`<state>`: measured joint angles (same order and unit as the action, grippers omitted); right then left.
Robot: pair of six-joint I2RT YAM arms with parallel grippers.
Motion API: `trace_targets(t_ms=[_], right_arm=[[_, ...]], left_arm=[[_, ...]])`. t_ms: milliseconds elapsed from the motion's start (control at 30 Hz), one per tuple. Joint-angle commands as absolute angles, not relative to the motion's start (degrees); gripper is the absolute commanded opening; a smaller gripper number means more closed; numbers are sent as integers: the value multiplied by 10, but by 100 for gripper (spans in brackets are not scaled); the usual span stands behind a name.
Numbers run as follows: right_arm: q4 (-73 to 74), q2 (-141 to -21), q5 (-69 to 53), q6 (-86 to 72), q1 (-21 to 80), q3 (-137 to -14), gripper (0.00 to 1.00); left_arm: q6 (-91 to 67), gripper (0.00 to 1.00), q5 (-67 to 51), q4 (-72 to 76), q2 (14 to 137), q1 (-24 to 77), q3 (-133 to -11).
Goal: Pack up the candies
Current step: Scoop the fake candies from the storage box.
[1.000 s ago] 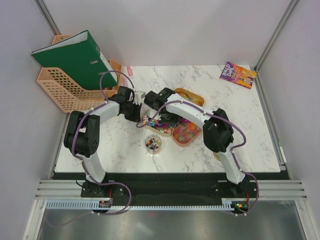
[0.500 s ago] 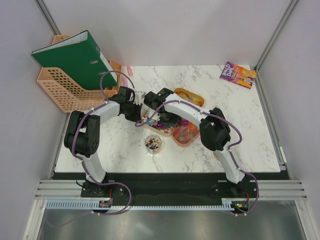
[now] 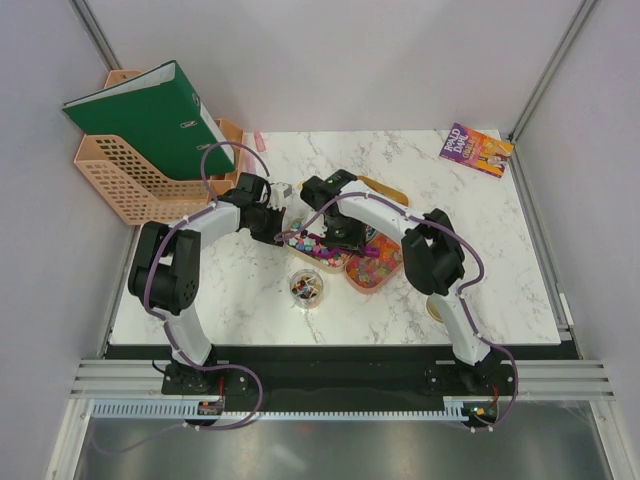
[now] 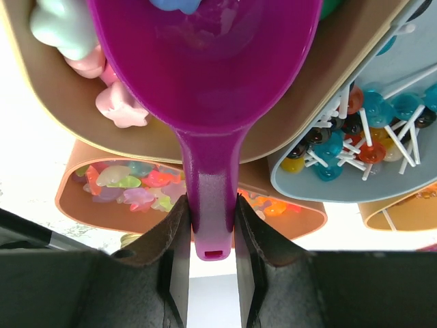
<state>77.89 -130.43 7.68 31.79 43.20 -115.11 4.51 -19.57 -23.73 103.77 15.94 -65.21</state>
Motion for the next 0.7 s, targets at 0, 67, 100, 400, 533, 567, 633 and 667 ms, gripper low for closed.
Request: trace_targets(t_ms=[0, 67, 100, 400, 533, 567, 633, 667], right_arm=[[837, -1298, 33, 323, 430, -1170, 0], [837, -1302, 21, 323, 430, -1170, 0], [838, -1303, 17, 323, 430, -1175, 0], [837, -1320, -20, 318, 421, -1197, 0], [836, -1325, -32, 321, 409, -1194, 0], [836, -1325, -35, 326, 407, -1191, 0], [837, -1326, -54, 330, 399, -1187, 0], [836, -1328, -58, 329, 396, -1180, 0]], left_arm=[[33, 2, -218, -227, 1018, 171, -669], [33, 2, -218, -229, 1019, 171, -672], [34, 2, -219, -230, 1019, 171, -673], [35, 2, -217, -239, 1022, 172, -683], [37, 2, -213, -243, 1025, 173, -687], [38, 2, -213, -243, 1025, 173, -689], [41, 2, -210, -243, 1025, 172, -691], [42, 2, -209, -245, 1025, 173, -691]])
